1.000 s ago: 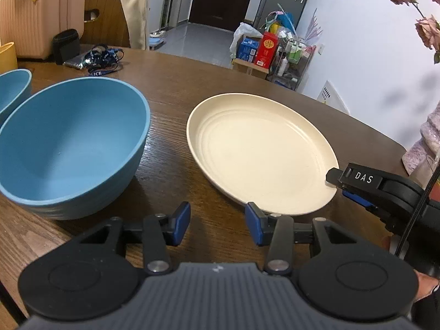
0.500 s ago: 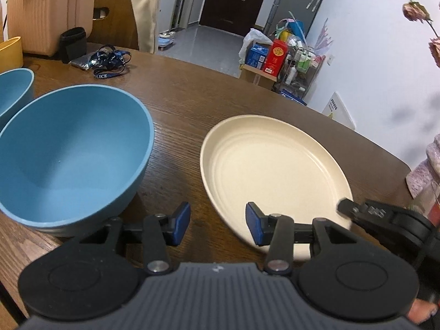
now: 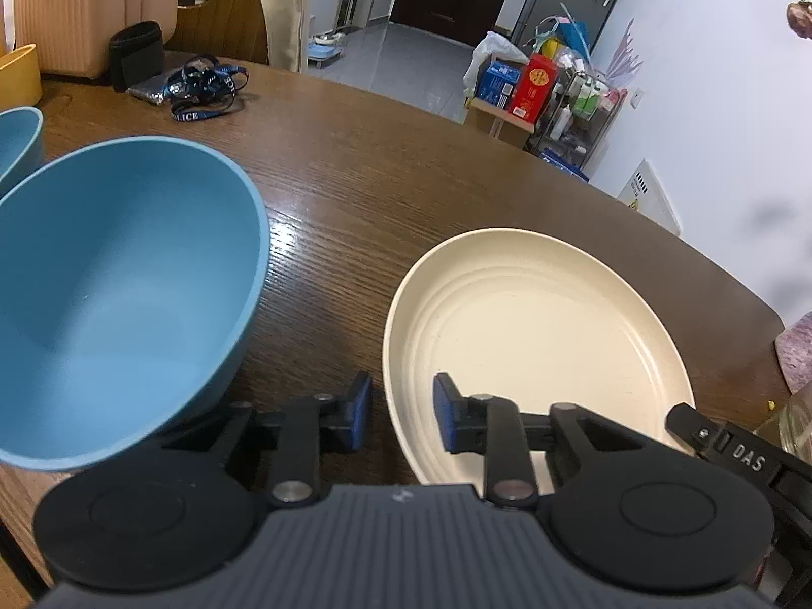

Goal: Organize plates and bowls
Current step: 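Close the left tool on one plate rim while the right tool grips the opposite rim, then carry the cream plate with both tools back toward the plate stack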

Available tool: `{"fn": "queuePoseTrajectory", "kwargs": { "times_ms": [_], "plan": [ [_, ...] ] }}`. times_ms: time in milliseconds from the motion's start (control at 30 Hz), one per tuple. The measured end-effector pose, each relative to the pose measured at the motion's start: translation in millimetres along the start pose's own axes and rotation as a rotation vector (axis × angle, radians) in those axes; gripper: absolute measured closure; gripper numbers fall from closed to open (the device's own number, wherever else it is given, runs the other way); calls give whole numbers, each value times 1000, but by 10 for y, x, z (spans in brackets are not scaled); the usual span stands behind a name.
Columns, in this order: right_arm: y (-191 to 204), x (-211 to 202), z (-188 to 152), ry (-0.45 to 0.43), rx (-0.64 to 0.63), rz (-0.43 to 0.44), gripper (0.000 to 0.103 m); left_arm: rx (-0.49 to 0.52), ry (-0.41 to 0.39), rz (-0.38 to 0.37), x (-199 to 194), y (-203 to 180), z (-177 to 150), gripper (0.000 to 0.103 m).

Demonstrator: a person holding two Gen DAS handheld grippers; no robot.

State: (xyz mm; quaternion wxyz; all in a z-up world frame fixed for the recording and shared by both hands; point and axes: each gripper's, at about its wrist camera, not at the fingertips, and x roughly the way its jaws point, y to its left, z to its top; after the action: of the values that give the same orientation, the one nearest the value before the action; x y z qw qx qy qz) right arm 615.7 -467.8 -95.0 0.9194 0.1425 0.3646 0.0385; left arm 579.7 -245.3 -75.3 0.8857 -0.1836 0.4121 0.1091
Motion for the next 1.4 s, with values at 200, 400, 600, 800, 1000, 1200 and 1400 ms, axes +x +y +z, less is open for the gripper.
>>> {"fn": "queuePoseTrajectory", "kwargs": {
  "times_ms": [200,400,600,800,1000,1200,1400],
  "plan": [
    [19,0,-11,-4,-7,-3,100,2,-2,-6,26,-4,18,83],
    [17,7,-29,-11,-16,-1,100,20,-13,-8,26,-30,-2,84],
    [13,21,-41,-3,-18,4,97,41,-23,-9,12,-57,-24,85],
    [-5,33,-41,-7,-20,9,95,51,-30,-5,2,-75,-34,85],
    [19,18,-59,-14,-20,-12,97,62,-30,-20,-10,-76,-46,84],
    [63,-44,-80,-34,-17,-37,97,78,-41,-46,-56,-86,-61,85],
    [146,-149,-106,-66,-42,-78,96,97,-67,-68,-127,-90,-77,85]
  ]
}}
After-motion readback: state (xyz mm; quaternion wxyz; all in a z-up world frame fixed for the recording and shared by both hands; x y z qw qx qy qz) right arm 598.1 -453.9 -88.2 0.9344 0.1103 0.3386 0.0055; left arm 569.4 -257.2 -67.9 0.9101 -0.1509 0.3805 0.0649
